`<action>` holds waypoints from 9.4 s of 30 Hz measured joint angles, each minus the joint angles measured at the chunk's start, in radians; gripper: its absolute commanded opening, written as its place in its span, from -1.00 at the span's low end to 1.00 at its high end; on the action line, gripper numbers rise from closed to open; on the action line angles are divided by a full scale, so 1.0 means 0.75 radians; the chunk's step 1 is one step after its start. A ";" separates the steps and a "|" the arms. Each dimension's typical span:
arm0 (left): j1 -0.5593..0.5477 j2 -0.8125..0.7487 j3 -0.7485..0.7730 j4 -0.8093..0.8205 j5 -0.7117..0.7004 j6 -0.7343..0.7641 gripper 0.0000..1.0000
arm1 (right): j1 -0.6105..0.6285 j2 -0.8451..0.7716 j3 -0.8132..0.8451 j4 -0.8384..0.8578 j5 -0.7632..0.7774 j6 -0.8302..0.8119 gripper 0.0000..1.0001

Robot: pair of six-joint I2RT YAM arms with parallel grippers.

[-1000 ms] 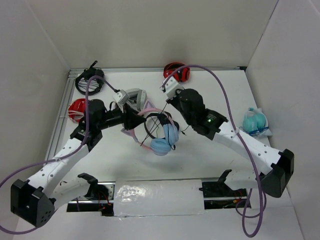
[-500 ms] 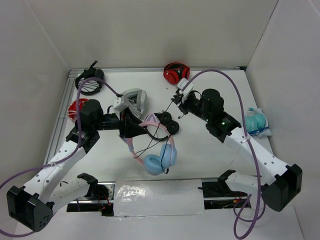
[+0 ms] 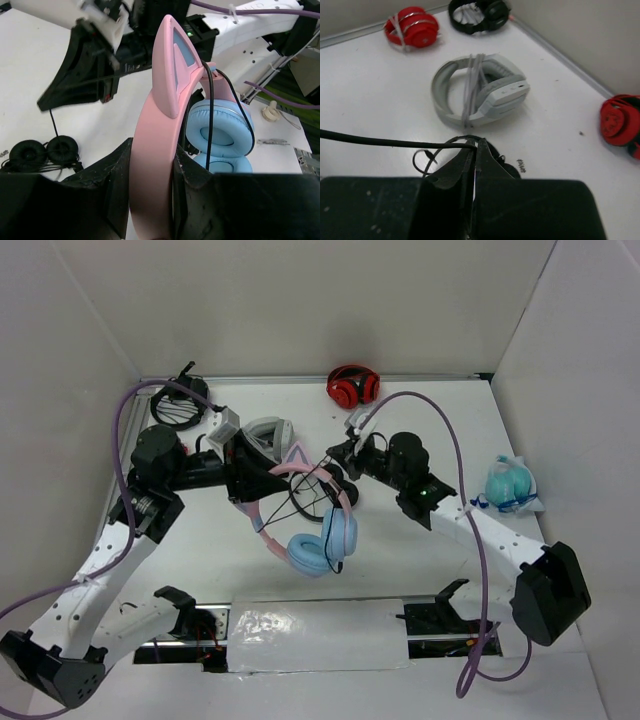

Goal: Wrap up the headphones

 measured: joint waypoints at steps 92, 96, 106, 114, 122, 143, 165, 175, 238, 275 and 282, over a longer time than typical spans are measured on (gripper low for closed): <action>-0.013 0.055 0.248 0.065 -0.564 -0.505 -1.00 | 0.270 0.424 -0.338 0.715 0.075 0.711 -1.00; -0.016 0.060 0.218 0.006 -0.806 -0.589 -1.00 | 0.359 0.423 -0.373 0.684 0.238 0.803 -1.00; -0.017 0.205 0.190 -0.156 -1.326 -0.784 -1.00 | 0.738 0.415 -0.291 0.417 0.637 0.906 -1.00; -0.027 0.293 0.134 -0.184 -1.571 -0.763 -1.00 | 0.887 0.333 -0.260 0.195 0.797 0.914 -1.00; -0.023 0.357 -0.017 -0.058 -1.671 -0.604 -1.00 | 1.065 0.164 -0.036 -0.388 1.214 0.864 -1.00; 0.047 0.384 -0.198 0.110 -1.125 -0.178 -1.00 | 0.933 0.204 0.467 -0.791 1.312 -0.122 -1.00; 0.028 0.138 -0.504 0.222 -0.606 -0.106 -1.00 | 0.618 0.102 0.307 -0.805 1.031 -0.403 -0.88; 0.028 0.240 -0.541 0.277 -0.401 -0.104 -1.00 | 0.599 0.013 0.230 -0.878 0.832 -0.411 -0.66; 0.065 0.345 0.021 -0.220 -0.480 -0.110 0.99 | 0.174 0.152 0.250 -0.859 0.599 0.159 -1.00; 0.310 -0.068 -0.461 -0.208 -0.490 -0.205 0.99 | -1.032 1.004 1.155 -1.060 0.308 0.932 -1.00; 0.310 -0.238 -0.552 -0.236 -0.544 -0.244 0.99 | -1.049 1.266 1.383 -1.200 0.432 1.005 -0.99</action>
